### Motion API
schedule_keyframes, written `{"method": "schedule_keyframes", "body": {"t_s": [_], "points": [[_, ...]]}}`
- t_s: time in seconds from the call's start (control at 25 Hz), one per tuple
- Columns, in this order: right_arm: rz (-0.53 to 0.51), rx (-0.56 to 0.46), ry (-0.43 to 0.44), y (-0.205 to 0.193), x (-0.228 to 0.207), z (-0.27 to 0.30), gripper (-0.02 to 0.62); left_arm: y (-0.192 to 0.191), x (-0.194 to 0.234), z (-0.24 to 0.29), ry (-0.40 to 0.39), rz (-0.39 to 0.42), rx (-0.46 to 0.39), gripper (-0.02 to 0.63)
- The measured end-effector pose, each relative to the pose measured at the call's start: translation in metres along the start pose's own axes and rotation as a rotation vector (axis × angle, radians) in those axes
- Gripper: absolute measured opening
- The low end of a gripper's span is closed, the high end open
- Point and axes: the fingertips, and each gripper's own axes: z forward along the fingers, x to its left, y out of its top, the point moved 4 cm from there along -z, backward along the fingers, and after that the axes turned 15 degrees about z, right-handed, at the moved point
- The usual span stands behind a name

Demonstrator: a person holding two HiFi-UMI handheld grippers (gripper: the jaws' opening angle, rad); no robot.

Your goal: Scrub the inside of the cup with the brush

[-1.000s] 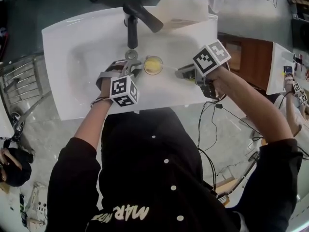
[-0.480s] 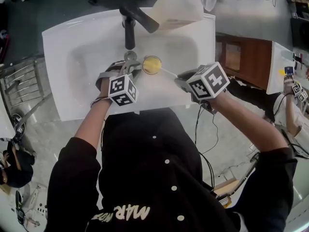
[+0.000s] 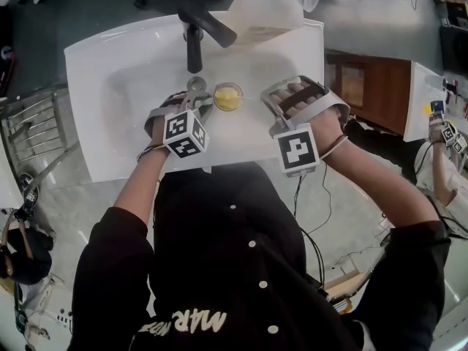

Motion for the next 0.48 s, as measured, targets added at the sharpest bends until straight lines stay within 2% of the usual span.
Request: {"method": "schedule_keyframes", "body": {"t_s": [0.12,0.28,0.48], "points": [[-0.045,-0.061,-0.063,0.011,-0.002,-0.012,0.044,0.0,-0.001,0.0,-0.002,0.004,-0.002,0.087],[-0.343,0.076,-0.109,-0.007,-0.004,-0.04,0.043,0.0,-0.001,0.0,-0.014,-0.009,-0.003,0.086],[-0.531,0.064,-0.181,0.001,-0.005,-0.039,0.043,0.002,0.0,-0.002,-0.02,-0.01,-0.002,0.087]]}}
